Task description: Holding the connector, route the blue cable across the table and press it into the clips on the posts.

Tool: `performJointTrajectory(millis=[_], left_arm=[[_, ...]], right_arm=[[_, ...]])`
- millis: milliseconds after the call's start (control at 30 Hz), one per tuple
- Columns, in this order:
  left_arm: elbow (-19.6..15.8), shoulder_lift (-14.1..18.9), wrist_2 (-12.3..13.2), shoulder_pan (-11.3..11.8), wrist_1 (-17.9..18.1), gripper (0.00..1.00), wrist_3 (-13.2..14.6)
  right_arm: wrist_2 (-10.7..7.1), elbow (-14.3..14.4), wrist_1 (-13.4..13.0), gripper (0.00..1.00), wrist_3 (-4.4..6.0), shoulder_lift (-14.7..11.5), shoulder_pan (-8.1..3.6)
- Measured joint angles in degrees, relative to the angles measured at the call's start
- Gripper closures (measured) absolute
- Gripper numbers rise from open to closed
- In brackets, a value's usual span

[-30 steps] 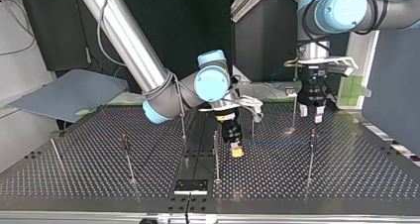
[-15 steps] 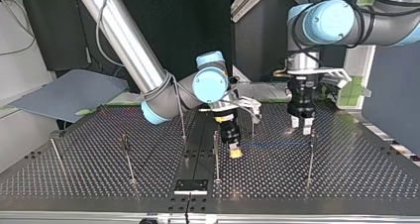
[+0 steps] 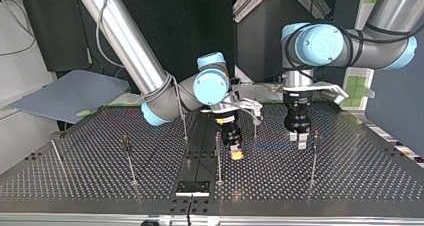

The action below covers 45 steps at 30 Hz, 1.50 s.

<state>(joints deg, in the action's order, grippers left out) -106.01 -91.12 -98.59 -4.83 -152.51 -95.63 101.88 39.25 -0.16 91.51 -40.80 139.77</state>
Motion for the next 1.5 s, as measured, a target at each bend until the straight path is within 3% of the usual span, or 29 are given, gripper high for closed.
performJointTrajectory(millis=[400,733,767,800,833,900,933,1000,1500], left_arm=[[3.6,-5.4,-1.2,-1.7,1.0,0.00,1.4],[4.1,-6.1,-1.2,-1.9,2.4,0.00,1.5],[4.1,-6.1,-1.2,-1.9,2.4,0.20,1.4],[4.1,-6.1,-1.2,-1.9,2.4,0.33,1.4],[4.1,-6.1,-1.3,-1.9,2.4,0.33,1.4],[4.1,-6.1,-1.7,-1.9,2.3,0.71,1.4],[4.1,-6.1,-1.9,-1.9,2.3,0.71,1.4],[4.1,-6.1,-2.3,-1.9,2.1,0.98,1.4],[3.1,-6.1,-3.7,-2.3,0.3,1.00,1.4]], right_arm=[[0.00,0.0,0.0,1.00,-0.07,0.0,-0.12],[-0.25,0.0,0.0,1.00,-0.09,0.0,-0.46],[-0.25,0.0,0.0,1.00,-0.09,0.0,-0.47],[-0.25,0.0,0.0,1.00,-0.09,0.0,-0.47],[-0.26,0.0,0.0,1.00,-0.09,0.0,-0.48],[-0.27,0.0,0.0,1.00,-0.09,0.0,-0.48],[-0.28,0.0,0.0,1.00,-0.09,0.0,-0.49],[-0.28,0.0,0.1,1.00,-0.09,0.0,-0.49],[-0.27,1.7,0.2,1.00,0.12,0.0,-0.66]])
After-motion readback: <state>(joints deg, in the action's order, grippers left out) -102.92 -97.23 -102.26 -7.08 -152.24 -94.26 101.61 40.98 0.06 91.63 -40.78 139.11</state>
